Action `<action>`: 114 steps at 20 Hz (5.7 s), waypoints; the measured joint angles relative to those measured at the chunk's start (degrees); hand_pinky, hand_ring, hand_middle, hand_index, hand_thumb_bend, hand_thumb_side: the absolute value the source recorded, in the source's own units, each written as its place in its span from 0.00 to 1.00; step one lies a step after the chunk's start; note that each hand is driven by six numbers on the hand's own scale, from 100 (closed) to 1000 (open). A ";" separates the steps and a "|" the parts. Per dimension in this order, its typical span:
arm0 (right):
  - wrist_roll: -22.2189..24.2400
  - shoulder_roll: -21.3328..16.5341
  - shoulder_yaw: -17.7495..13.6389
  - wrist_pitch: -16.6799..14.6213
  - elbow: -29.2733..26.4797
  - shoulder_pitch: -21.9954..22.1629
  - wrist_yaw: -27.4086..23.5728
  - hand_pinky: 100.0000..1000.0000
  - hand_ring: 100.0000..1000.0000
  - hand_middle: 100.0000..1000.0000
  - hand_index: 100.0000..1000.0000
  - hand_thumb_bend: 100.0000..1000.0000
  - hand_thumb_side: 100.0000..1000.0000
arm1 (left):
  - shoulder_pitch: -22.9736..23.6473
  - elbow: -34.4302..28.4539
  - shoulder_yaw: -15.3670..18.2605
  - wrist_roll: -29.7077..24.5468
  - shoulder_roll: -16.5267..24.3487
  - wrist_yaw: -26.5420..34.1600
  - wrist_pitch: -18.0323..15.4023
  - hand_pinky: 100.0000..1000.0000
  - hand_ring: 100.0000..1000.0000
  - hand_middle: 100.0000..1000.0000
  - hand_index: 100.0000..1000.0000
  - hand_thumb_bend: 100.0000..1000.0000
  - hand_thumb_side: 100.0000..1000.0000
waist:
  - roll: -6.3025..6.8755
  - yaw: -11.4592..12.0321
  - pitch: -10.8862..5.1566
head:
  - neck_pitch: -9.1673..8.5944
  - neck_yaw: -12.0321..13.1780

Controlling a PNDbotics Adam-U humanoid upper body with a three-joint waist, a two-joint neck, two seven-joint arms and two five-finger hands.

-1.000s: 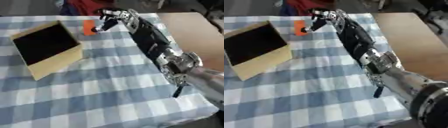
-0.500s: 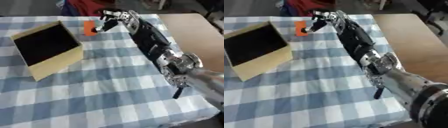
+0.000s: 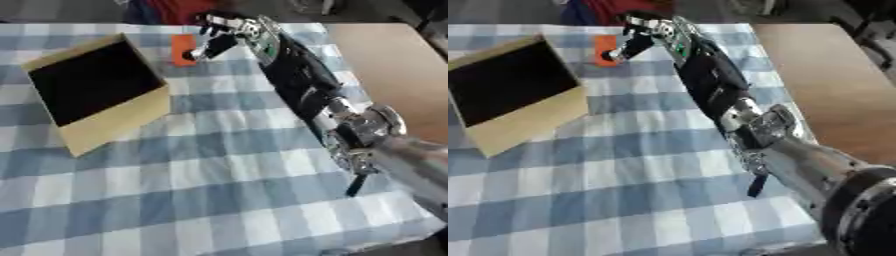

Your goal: Pick up objects on the table and place them in the box.

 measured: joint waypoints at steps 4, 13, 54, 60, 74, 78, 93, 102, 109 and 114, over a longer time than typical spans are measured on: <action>-0.09 -0.07 0.00 -0.04 -0.12 0.00 -0.22 0.79 0.84 0.90 1.00 0.40 0.50 | -0.02 0.00 0.01 0.09 -0.05 -0.29 0.08 0.61 0.58 0.54 0.71 0.00 0.67 | -0.09 0.20 0.57 | -0.01 -0.02; -0.91 -0.26 -0.02 0.18 -0.27 0.00 -0.32 0.78 0.81 0.83 1.00 0.30 0.46 | -0.06 0.00 0.04 0.25 -0.48 -0.39 0.16 0.61 0.57 0.54 0.71 0.00 0.67 | -0.13 0.78 1.41 | -0.02 -0.34; -3.16 0.39 8.07 -10.49 -21.66 -0.68 -2.85 0.73 0.71 0.46 0.54 0.00 0.13 | -0.98 0.00 0.38 2.94 -0.49 -0.83 -3.63 0.60 0.55 0.53 0.71 0.00 0.57 | -0.26 0.83 0.31 | 0.06 -2.67; 1.67 1.81 11.68 -11.89 -26.88 -0.09 -5.79 0.73 0.71 0.47 0.55 0.00 0.16 | -1.58 0.00 0.69 3.88 -0.46 -0.84 -5.81 0.60 0.55 0.54 0.72 0.00 0.55 | -0.27 0.79 -0.18 | 0.05 -3.31; 8.35 6.64 14.53 -12.19 -26.16 1.43 -4.66 0.74 0.73 0.51 0.58 0.00 0.20 | -2.00 0.00 0.69 4.01 -0.46 -0.86 -6.98 0.60 0.55 0.54 0.72 0.00 0.55 | -0.41 0.66 -0.35 | 0.01 -3.65; 8.97 6.83 14.53 -12.10 -25.70 1.80 -3.81 0.75 0.75 0.57 0.65 0.00 0.24 | -2.00 0.00 0.69 3.90 -0.46 -0.91 -6.94 0.60 0.55 0.53 0.72 0.00 0.55 | -0.42 0.54 -0.26 | 0.00 -3.65; 12.40 6.87 14.56 -11.12 -24.98 1.91 -1.67 0.80 0.83 0.87 1.00 0.61 0.54 | -2.00 0.00 0.71 3.73 -0.46 -1.01 -6.84 0.60 0.55 0.53 0.72 0.00 0.55 | -0.27 0.17 -0.11 | -0.04 -3.70; 11.76 6.87 14.47 -10.92 -24.98 1.91 -0.58 0.80 0.83 0.87 1.00 0.65 0.55 | -1.99 0.00 0.79 3.74 -0.46 -1.03 -6.84 0.60 0.55 0.53 0.72 0.00 0.55 | -0.06 -0.04 -0.11 | -0.06 -3.87; 7.69 6.65 13.28 -10.46 -25.32 1.90 -1.40 0.78 0.81 0.85 1.00 0.60 0.58 | -1.87 0.00 0.90 3.74 -0.46 -1.04 -6.84 0.60 0.54 0.53 0.72 0.00 0.55 | 0.07 -0.52 -0.19 | -0.06 -3.91; 2.34 4.64 11.52 -9.62 -28.21 1.67 -4.01 0.78 0.80 0.83 1.00 0.57 0.60 | -1.21 0.00 0.98 3.78 -0.46 -1.04 -6.75 0.59 0.54 0.53 0.71 0.00 0.55 | 0.34 -1.31 -0.69 | -0.46 -3.07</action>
